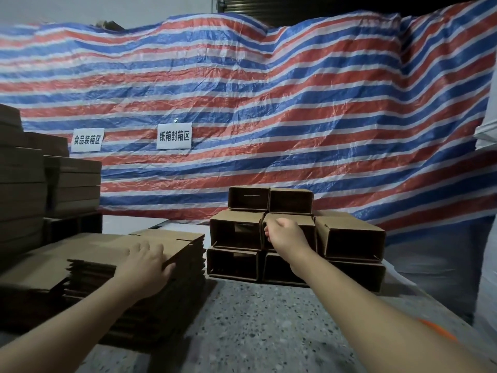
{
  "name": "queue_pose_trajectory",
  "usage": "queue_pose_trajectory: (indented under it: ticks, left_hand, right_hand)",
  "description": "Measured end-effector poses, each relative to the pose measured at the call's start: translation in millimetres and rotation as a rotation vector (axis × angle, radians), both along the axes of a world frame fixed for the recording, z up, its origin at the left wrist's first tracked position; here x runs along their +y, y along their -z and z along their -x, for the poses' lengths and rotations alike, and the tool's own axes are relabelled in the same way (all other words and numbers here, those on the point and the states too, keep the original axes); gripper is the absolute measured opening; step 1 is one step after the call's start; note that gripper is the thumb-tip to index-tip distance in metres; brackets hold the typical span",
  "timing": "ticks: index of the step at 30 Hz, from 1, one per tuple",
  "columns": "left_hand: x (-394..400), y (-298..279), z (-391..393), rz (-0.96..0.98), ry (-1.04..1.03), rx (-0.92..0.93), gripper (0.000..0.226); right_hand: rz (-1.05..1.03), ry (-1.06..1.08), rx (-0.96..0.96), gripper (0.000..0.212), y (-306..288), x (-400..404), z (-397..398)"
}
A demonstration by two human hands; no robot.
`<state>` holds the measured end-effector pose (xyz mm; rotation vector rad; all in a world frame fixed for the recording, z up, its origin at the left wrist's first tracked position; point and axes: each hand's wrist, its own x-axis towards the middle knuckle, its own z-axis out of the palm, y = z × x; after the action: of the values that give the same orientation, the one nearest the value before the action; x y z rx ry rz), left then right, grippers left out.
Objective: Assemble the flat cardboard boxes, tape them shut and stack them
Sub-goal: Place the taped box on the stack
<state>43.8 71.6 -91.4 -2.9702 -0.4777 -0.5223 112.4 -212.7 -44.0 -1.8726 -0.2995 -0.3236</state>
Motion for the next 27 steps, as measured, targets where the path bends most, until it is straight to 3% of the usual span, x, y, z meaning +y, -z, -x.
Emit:
queue_pose_trajectory:
  ticks: [9,13,19,25,27]
  left_hand:
    - [4.2,23.2,6.6,-0.03,0.049,-0.128,0.037]
    - [0.7,21.0,18.1,-0.047,0.126,-0.203,0.035]
    - [-4.3,0.4,43.0,-0.108,0.556,-0.754,0.047]
    - [-24.0,-44.5,53.8,0.059,0.705,-0.999,0.024]
    - [-33.1,-57.0,57.3,0.159,0.723,-1.061,0.017]
  right_hand:
    - [0.064,-0.016,0.05,0.033,11.4,19.6,-2.1]
    - [0.081,-0.018,0.059,0.037,17.0,27.0,-0.8]
    - [0.05,-0.041,0.083,0.034,18.0,33.2,-0.1]
    - [-0.091,-0.097,0.091,0.034,4.0,26.4,-2.3]
    - [-0.209,-0.11,0.085,0.055,-4.5,21.2,-5.0]
